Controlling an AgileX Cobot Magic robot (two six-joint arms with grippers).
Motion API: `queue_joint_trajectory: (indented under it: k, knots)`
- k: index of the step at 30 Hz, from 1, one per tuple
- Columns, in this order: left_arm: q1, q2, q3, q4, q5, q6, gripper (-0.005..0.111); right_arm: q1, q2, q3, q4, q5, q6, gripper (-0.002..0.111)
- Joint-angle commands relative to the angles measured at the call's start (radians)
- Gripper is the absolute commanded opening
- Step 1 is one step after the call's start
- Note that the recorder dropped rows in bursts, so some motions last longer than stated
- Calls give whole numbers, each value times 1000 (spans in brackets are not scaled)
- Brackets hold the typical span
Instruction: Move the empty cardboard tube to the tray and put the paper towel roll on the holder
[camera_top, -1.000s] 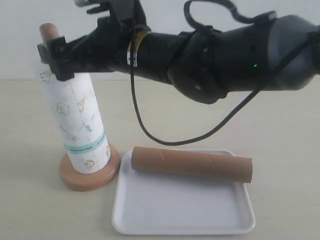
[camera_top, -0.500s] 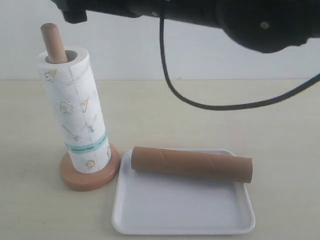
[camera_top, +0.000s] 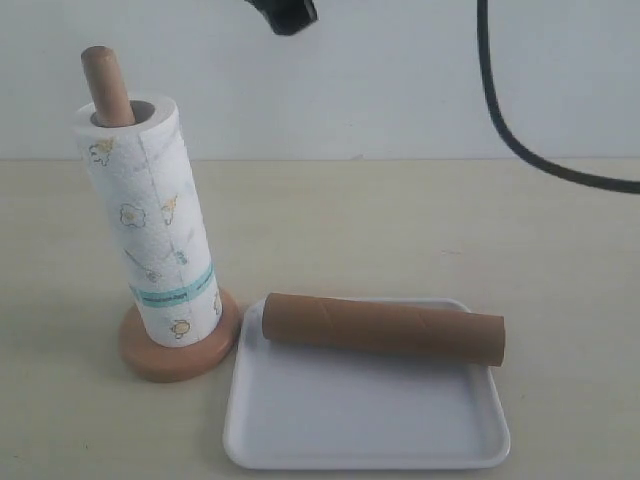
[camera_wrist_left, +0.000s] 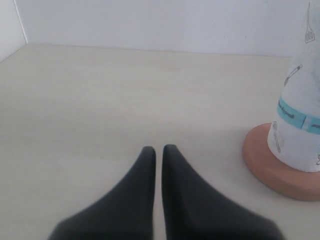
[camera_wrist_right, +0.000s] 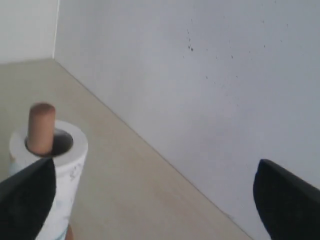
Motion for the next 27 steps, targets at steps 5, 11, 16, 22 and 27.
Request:
queue_joint_trajectory:
  k: [5,11,16,22,27]
  knots:
    - [2,-1,3,1,-8,4,4,-6,-10,-5,-51,281,-20,105]
    - [2,-1,3,1,-8,4,4,-6,-10,-5,-51,476,-27,105]
    - [2,-1,3,1,-8,4,4,-6,-10,-5,-51,613,-43,105]
    - [2,-1,3,1,-8,4,4,-6,-10,-5,-27,777,-43,105]
    - [2,-1,3,1,-8,4,4,-6,-10,-5,22,927,-43,103]
